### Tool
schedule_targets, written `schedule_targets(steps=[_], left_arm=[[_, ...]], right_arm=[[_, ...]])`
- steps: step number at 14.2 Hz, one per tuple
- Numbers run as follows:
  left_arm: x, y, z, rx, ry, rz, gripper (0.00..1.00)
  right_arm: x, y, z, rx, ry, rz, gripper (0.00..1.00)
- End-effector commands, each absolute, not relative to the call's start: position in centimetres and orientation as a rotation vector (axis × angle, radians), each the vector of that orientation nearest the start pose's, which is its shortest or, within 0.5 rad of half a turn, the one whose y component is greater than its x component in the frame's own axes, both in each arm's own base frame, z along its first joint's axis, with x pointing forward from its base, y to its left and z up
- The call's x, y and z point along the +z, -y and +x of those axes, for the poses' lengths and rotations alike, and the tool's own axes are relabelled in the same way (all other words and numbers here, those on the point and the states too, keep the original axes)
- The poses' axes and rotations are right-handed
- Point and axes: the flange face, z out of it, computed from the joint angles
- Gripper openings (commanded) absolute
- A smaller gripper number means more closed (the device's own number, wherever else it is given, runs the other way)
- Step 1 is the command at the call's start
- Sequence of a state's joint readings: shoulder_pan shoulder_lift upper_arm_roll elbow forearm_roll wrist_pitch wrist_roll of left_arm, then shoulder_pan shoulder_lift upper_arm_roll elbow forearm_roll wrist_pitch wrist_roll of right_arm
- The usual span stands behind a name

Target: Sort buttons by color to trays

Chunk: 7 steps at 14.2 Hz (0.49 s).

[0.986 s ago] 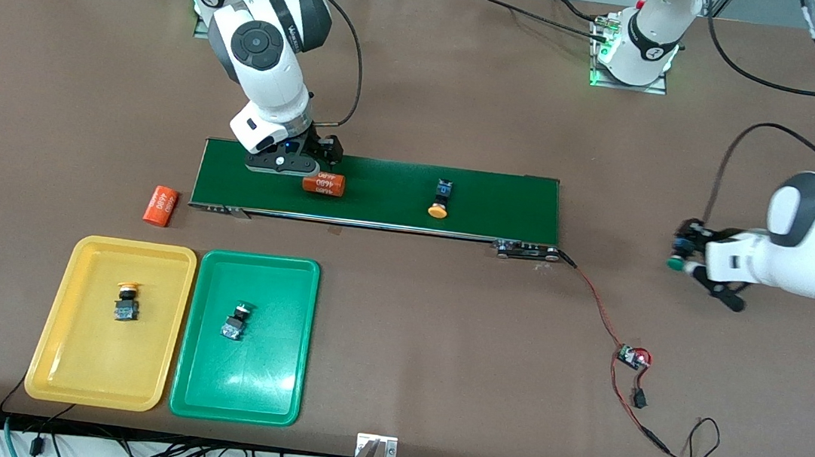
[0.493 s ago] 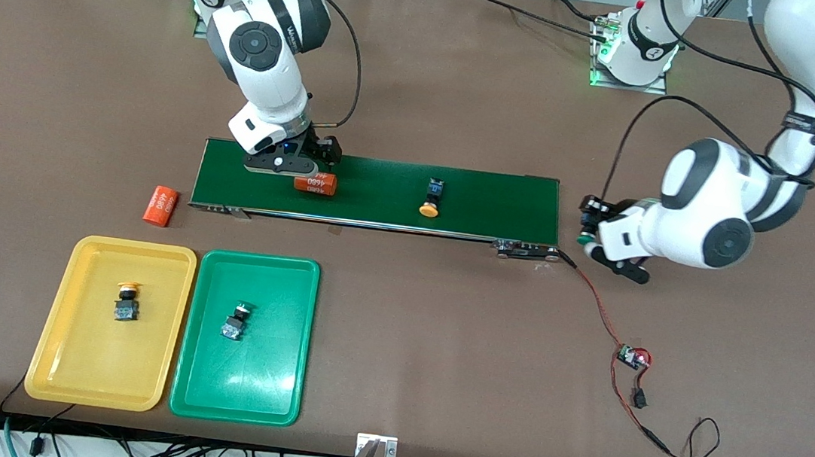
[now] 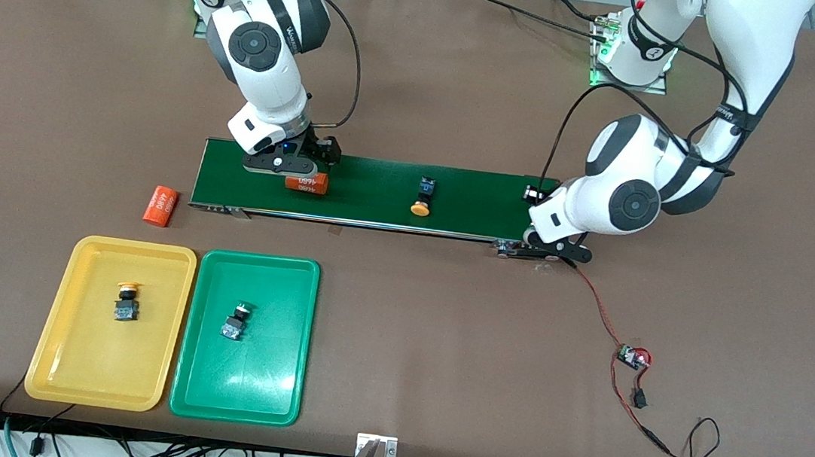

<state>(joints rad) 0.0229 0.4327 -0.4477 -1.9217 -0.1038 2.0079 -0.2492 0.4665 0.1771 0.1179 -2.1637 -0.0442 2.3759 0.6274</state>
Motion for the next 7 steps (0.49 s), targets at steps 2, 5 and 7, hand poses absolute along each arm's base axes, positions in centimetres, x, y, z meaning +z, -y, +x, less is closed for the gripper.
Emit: schedule_targets(steps=[2, 5, 7], left_arm=[[25.0, 26.0, 52.4, 0.656, 0.027, -3.214, 0.0], [24.7, 26.0, 52.3, 0.638, 0.036, -3.223, 0.8], [27.3, 26.0, 52.8, 0.559, 0.007, -3.24, 1.0]], right_arm=[[32.0, -31.0, 47.1, -0.066, -0.004, -3.131, 1.0], [31.9, -31.0, 47.1, -0.064, -0.004, -3.132, 1.0], [31.7, -31.1, 47.1, -0.063, -0.001, -3.132, 1.0]])
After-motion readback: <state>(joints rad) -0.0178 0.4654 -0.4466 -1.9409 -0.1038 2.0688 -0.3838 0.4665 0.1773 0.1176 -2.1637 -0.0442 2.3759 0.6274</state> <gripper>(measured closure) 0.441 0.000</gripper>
